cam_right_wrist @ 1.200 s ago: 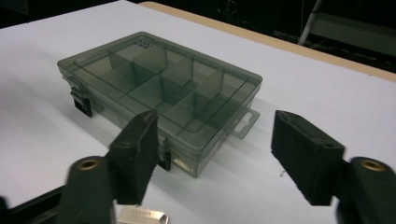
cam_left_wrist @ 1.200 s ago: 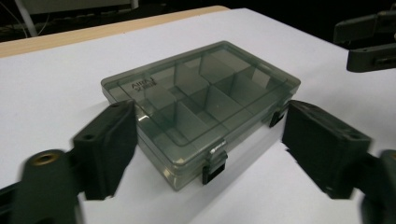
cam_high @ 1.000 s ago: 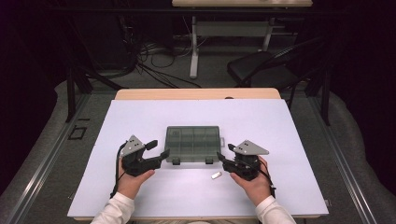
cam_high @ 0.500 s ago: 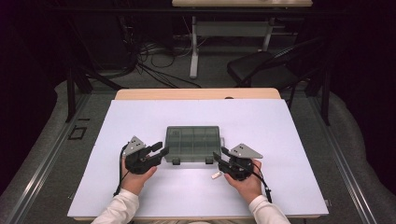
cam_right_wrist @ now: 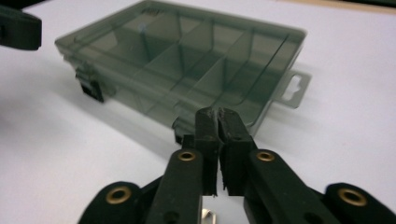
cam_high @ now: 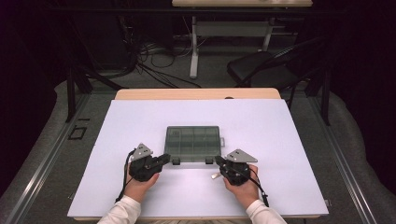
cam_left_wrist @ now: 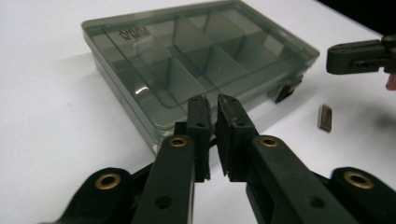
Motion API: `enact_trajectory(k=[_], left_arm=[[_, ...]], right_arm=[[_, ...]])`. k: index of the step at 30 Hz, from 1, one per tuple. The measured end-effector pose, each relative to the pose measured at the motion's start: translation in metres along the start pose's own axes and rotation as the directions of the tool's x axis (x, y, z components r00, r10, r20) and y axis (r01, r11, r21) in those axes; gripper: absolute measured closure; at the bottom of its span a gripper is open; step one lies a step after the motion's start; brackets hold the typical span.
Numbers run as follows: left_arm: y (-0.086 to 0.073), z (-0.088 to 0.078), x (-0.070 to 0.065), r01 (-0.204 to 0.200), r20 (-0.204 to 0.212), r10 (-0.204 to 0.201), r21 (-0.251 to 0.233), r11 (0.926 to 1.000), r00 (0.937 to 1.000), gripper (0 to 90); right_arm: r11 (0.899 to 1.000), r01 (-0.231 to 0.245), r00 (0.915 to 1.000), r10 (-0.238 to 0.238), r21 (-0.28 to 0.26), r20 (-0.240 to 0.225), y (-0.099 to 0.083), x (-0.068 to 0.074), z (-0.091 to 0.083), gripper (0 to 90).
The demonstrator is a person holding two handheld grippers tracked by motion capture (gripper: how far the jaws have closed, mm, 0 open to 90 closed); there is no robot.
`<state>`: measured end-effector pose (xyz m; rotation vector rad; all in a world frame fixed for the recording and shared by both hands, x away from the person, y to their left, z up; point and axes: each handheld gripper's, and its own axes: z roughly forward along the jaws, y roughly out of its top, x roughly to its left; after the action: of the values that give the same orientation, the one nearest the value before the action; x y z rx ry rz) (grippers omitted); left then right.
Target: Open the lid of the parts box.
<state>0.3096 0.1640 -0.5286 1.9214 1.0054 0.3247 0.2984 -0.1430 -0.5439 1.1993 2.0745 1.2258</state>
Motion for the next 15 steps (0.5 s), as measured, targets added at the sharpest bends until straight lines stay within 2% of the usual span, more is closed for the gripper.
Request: enact_trajectory(k=[3, 7, 11, 15], left_arm=[[-0.001, 0.003, -0.002, -0.006, -0.007, 0.006, 0.029, 0.9996, 1.0, 90.0], [-0.004, 0.008, 0.0, 0.007, -0.011, -0.006, 0.07, 0.9975, 0.9999, 90.0], [-0.005, 0.011, 0.0, -0.017, -0.02, 0.019, 0.099, 0.9949, 0.9996, 90.0], [-0.005, 0.013, -0.001, -0.023, -0.027, 0.026, 0.108, 0.9939, 0.9993, 90.0]], right_arm=[[0.999, 0.042, 0.999, -0.043, 0.019, 0.012, -0.002, 0.005, 0.007, 90.0], [0.999, 0.036, 0.9993, -0.037, 0.037, 0.01, -0.004, 0.005, 0.014, 90.0], [0.998, 0.049, 0.9981, -0.05, 0.044, 0.037, -0.006, 0.003, 0.015, 90.0], [0.997, 0.049, 0.9984, -0.05, 0.057, 0.027, -0.006, 0.001, 0.015, 90.0]])
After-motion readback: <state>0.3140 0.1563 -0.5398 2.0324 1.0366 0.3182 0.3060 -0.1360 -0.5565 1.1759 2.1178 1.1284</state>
